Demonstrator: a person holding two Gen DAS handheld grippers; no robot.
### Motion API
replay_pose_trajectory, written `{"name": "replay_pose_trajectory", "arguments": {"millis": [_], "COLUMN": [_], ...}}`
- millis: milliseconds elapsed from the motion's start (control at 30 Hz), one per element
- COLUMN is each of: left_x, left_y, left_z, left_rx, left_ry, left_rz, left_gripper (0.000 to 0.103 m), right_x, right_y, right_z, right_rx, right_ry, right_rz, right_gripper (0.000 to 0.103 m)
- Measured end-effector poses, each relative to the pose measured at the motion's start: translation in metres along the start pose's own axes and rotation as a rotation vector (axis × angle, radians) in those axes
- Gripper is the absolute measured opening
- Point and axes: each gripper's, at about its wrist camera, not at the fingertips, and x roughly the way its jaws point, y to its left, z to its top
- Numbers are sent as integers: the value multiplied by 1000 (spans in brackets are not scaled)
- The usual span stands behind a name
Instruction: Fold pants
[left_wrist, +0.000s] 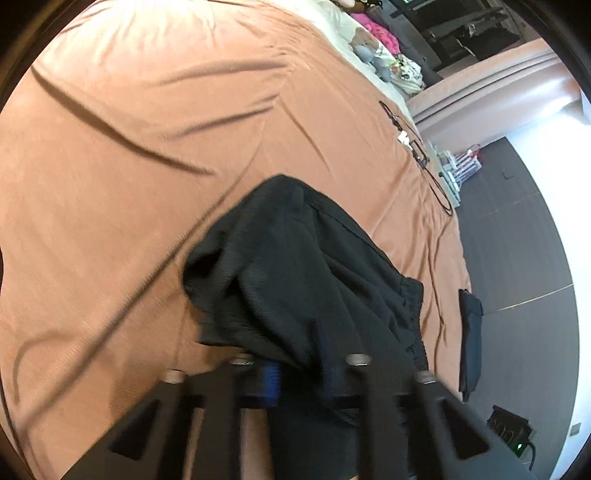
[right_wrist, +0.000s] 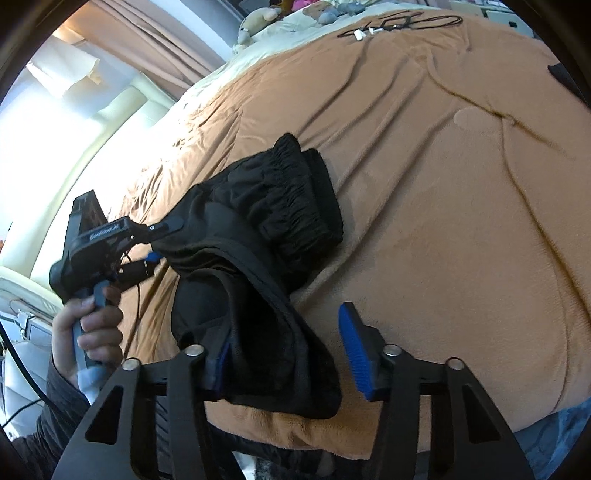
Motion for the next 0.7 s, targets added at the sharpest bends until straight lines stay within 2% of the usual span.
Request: {"name": "replay_pose_trajectory", "arguments": {"millis": [100, 200, 467, 700], "left_x": [-7, -14, -7, 26], "left_y": [-6, -25, -79, -110], "left_z": [8, 19, 44, 55], "left_rx": [21, 63, 175, 234], "left_ry": [-16, -40, -39, 4], "left_rz": [6, -5, -17, 3], "left_gripper": [9, 8, 8, 8], "right_x": [1, -4, -13, -13], "right_y": [2, 5, 7, 2], "right_z": [-3, -6, -16, -20], "right_rx": [-20, -43, -50, -34], "right_ry": [13, 4, -19, -30], "right_rz": [8, 22, 62, 81], "right_gripper": [18, 10, 6, 5]}}
